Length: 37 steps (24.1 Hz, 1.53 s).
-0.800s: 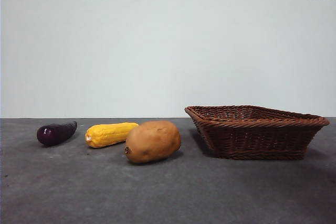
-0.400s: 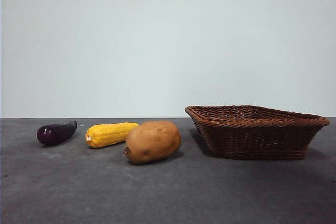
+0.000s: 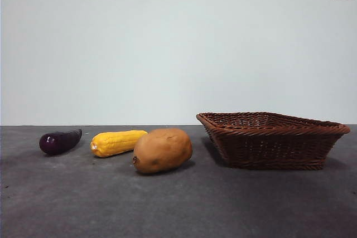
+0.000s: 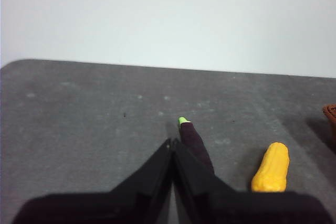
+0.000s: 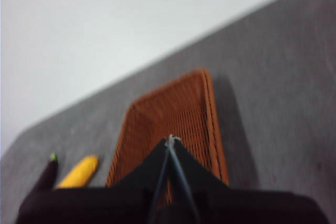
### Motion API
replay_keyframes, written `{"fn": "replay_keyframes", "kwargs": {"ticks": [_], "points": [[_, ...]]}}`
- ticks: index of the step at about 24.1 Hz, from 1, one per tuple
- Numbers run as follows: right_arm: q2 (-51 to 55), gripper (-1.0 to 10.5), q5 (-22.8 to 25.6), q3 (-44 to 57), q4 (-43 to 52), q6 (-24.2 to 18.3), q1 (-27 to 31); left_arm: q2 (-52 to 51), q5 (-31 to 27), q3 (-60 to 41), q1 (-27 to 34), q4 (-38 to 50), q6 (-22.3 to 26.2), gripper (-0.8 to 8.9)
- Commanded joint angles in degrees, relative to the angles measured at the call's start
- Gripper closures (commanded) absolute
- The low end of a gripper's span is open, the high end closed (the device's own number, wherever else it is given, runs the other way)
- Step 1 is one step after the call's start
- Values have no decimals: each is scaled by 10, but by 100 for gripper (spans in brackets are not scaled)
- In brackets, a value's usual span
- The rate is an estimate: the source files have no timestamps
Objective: Help me put the vegetables on the table into the basket
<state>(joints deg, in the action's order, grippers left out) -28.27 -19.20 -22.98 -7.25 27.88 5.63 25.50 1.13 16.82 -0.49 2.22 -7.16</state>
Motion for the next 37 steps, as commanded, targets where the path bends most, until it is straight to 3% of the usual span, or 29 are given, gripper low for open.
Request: {"fn": "replay_keyframes", "kwargs": {"ticks": [1,5,11,15,18,19,23,26,30,37], "points": [[-57,953,-25,-38,-40,-1,0,47,30,30,2,2,-8,818],[-136,947,-71,-97,-104,-30,0,116,89,84,2,-17,-31,818],[-218,948,-87,-160,-163,-28,0,201,176,143,1,-39,-53,817],[-286,946,-141,-212,-197,-76,0,255,249,151,0,-44,-63,817],[-344,935,-149,-263,-244,-117,-1,278,250,151,0,-61,-63,817],[-365,905,-149,-282,-260,-130,-1,283,250,151,0,-66,-63,817],[-459,534,-148,-364,-320,-177,-1,291,248,151,0,-101,-63,817],[-534,376,-111,-431,-364,-202,-13,291,248,151,0,-132,-63,817],[-623,374,-32,-504,-395,-236,-45,291,248,151,0,-164,-61,817],[-756,380,25,-599,-392,-250,-76,291,248,151,0,-203,-26,817]]}}
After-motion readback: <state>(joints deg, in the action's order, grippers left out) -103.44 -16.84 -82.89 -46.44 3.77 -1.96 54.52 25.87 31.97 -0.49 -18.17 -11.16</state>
